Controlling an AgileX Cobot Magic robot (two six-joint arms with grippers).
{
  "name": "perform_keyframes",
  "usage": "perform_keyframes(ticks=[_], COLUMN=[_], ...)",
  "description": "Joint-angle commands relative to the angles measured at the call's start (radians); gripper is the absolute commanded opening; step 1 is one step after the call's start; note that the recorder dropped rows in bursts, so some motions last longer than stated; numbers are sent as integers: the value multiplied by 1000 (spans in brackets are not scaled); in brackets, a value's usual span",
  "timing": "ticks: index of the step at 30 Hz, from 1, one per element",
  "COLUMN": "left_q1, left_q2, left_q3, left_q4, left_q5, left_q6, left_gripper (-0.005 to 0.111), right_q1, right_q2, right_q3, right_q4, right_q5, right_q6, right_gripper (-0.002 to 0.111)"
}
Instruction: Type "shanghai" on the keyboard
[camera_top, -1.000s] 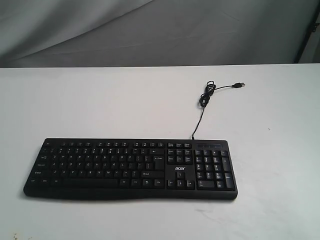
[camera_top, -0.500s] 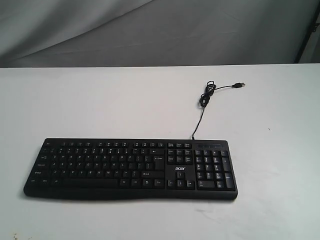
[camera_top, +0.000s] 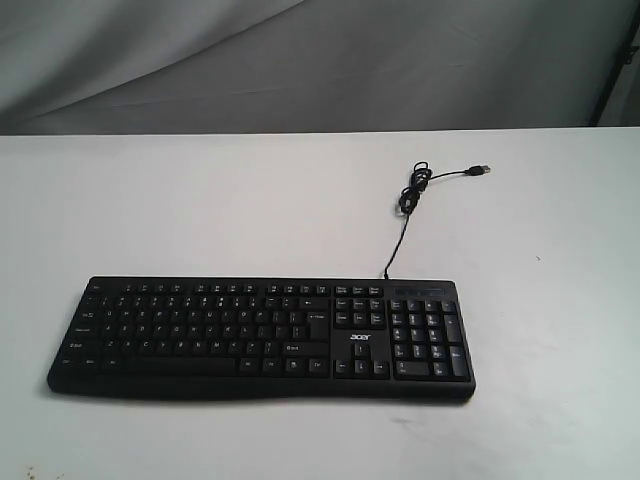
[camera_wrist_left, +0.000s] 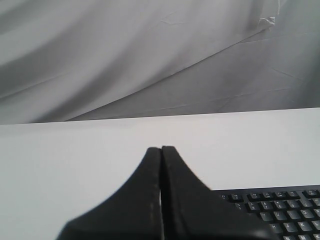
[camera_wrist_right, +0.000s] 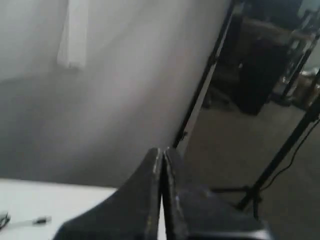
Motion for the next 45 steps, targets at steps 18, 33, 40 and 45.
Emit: perform_keyframes(ticks=[18, 33, 40, 45], left_q1=[-6, -6, -6, -6], left_q2=[-2, -2, -2, -2], left_q3=[2, 2, 2, 2], left_q4=[-2, -2, -2, -2], left_q5=[-5, -5, -5, -5], left_q6=[-3, -3, -3, -3], left_gripper=[0, 0, 0, 0], right_q1=[494, 962, 982, 1012], right_q2=[821, 1301, 1340, 1340], right_q3=[-137, -552, -552, -552], right_q4=[525, 359, 404, 399], right_q5=[211, 139, 88, 66], right_q6=[-643, -518, -540, -538], right_gripper=[0, 0, 0, 0])
